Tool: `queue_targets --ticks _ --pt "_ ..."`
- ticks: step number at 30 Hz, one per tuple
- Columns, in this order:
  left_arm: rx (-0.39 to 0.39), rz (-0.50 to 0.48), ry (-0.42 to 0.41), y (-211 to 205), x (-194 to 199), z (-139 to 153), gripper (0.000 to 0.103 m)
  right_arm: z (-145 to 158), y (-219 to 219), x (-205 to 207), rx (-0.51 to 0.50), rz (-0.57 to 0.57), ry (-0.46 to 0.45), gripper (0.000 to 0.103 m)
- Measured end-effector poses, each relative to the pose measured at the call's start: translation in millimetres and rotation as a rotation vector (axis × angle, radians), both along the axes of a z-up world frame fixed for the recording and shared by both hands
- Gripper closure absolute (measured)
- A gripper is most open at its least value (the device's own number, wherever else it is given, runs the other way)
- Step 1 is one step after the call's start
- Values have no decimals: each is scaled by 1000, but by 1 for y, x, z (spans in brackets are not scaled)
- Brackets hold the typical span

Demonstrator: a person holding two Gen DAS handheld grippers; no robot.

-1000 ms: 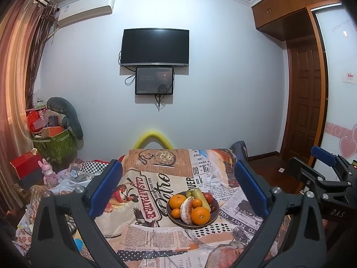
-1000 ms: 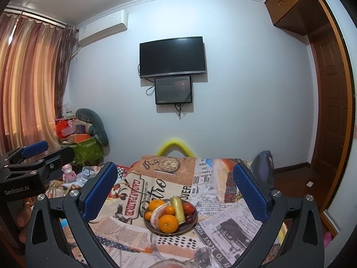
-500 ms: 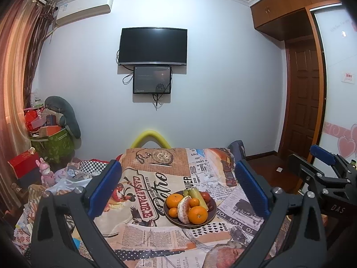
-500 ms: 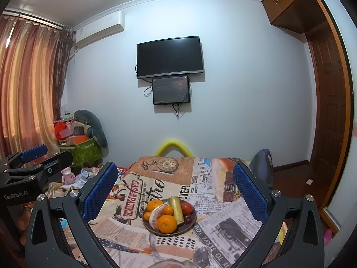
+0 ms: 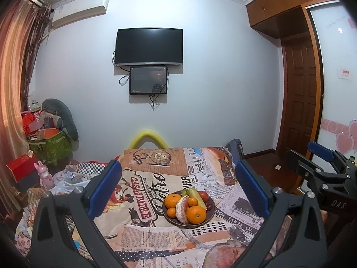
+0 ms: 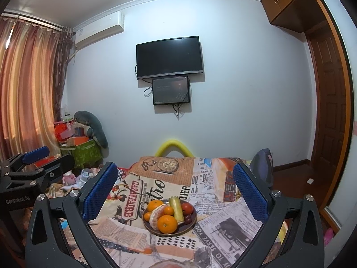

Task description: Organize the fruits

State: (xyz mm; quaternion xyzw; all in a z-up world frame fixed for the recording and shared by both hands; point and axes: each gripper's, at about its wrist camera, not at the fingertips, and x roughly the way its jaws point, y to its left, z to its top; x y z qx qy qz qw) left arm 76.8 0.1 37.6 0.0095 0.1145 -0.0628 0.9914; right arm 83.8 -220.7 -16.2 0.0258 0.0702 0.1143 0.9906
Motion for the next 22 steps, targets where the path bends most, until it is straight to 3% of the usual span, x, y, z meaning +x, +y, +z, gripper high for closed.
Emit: queue_targets --ticks 22 --pt "-27 -12 33 3 8 -4 0 -1 1 5 -10 -3 9 0"
